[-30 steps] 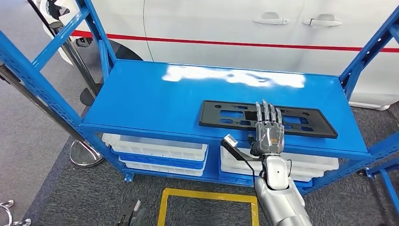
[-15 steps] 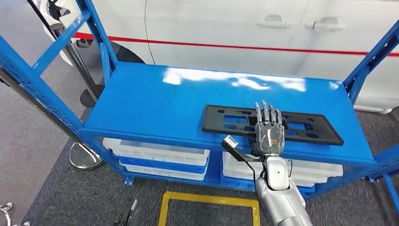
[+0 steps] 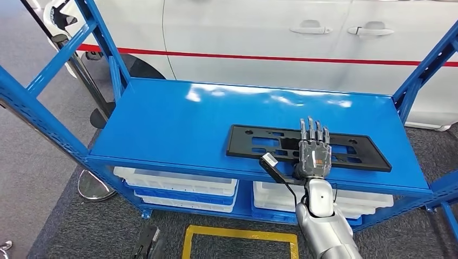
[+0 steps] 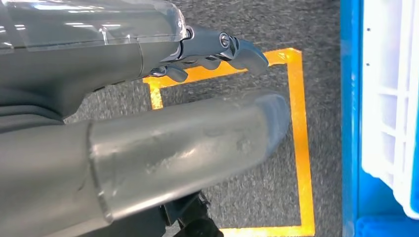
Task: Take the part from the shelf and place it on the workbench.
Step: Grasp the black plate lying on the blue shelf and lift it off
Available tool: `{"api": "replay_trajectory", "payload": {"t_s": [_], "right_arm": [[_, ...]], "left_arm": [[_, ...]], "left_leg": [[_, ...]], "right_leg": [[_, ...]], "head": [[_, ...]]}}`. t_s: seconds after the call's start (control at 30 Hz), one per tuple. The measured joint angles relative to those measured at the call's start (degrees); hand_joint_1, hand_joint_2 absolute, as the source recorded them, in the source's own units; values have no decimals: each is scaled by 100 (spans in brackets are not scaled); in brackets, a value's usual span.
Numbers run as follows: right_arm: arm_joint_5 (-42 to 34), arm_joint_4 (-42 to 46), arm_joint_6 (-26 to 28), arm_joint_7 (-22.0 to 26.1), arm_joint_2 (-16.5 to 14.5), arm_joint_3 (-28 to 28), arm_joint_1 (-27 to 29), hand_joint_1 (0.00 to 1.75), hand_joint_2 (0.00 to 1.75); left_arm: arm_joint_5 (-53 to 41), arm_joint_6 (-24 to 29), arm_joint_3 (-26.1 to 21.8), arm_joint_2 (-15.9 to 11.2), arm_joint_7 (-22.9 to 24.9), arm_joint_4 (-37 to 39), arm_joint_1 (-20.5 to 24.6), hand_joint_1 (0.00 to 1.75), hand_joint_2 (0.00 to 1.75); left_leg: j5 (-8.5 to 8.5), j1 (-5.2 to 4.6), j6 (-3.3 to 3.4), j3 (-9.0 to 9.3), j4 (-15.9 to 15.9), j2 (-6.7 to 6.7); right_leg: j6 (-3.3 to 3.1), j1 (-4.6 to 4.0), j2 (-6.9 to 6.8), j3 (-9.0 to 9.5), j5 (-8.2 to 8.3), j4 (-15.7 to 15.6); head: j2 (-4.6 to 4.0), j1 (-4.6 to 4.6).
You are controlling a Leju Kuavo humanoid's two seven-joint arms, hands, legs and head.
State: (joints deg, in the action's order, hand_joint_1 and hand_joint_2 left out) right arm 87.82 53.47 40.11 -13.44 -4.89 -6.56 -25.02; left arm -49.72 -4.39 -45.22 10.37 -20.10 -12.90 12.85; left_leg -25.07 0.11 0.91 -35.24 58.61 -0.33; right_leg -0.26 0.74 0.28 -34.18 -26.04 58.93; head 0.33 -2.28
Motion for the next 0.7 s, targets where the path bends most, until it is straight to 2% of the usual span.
{"api": "replay_trajectory", "payload": {"t_s": [0.1, 0.17, 0.23, 0.27, 0.3, 0.33, 0.4, 0.43, 0.47, 0.5, 0.6, 0.63, 0.7], "right_arm": [[-40, -232, 0, -101, 110, 44, -114, 175, 175], [-112, -345, 0, -42, 185, 93, -169, 175, 175], [-182, -434, 0, 18, 238, 136, -186, 175, 175], [-203, -468, 0, 42, 259, 151, -179, 175, 175], [-224, -494, 0, 65, 273, 167, -170, 175, 175], [-239, -512, 1, 89, 283, 185, -165, 175, 175], [-260, -523, 1, 131, 288, 222, -171, 175, 175], [-269, -523, 2, 156, 288, 234, -175, 175, 175], [-285, -523, 2, 180, 287, 242, -175, 175, 175], [-308, -523, 2, 221, 287, 250, -174, 175, 175], [-403, -508, 2, 365, 278, 283, -166, 175, 175], [-437, -489, 2, 407, 273, 300, -163, 175, 175], [-505, -430, 2, 492, 256, 351, -136, 175, 175]], "left_arm": [[-15, 4, 0, 7, -5, 0, 23, 0, 0], [-23, 10, 0, 12, -8, 0, 46, 0, 0], [-28, 18, 0, 12, -10, 0, 58, 0, 0], [-28, 24, 0, 12, -10, 0, 56, 0, 0], [-29, 34, 0, 12, -11, 0, 52, 0, 0], [-29, 51, 0, 13, -13, 0, 50, 0, 0], [-29, 94, 0, 19, -20, 0, 53, 0, 0], [-28, 114, 0, 21, -26, 0, 60, 0, 0], [-26, 127, 0, 23, -36, 0, 66, 0, 0], [-18, 138, 0, 23, -55, 0, 71, 0, 0], [25, 152, 0, 22, -130, 0, 79, 0, 0], [36, 160, 0, 21, -163, 0, 81, 0, 0], [61, 186, -1, 15, -231, 0, 75, 0, 0]], "left_leg": [[85, 17, 101, 44, -70, -6], [118, 42, 164, 78, -128, 0], [112, 29, 197, 79, -130, 3], [105, 24, 204, 79, -125, 2], [95, 21, 207, 79, -116, 1], [83, 20, 205, 81, -100, -2], [43, 20, 179, 83, -54, -8], [20, 9, 157, 77, -22, -10], [3, -2, 133, 71, -1, -11], [-8, -11, 108, 67, 9, -11], [-50, -8, 23, 57, 39, -11], [-133, -1, -11, 14, 149, -8], [-463, 24, -78, -232, 718, 0]], "right_leg": [[110, -1, -3, -3, -55, 27], [160, 2, -5, -173, -303, 414], [193, 5, -6, -543, -647, 1155], [205, 7, -6, -697, -722, 1438], [211, 8, -7, -771, -689, 1541], [210, 9, -8, -731, -545, 1412], [190, 11, -12, -406, -152, 686], [169, 2, -12, -253, -23, 353], [146, -6, -11, -156, 36, 141], [120, -18, -8, -122, 33, 61], [27, -13, -13, -104, 52, 30], [-10, -1, -20, -92, 60, 13], [-63, 11, -34, -76, 62, -3]], "head": [[0, -1], [0, -4], [0, -5], [0, -6], [0, -6], [0, -6], [0, -6], [0, -4], [0, -3], [0, -2], [0, -2], [0, -1], [0, 0]]}}
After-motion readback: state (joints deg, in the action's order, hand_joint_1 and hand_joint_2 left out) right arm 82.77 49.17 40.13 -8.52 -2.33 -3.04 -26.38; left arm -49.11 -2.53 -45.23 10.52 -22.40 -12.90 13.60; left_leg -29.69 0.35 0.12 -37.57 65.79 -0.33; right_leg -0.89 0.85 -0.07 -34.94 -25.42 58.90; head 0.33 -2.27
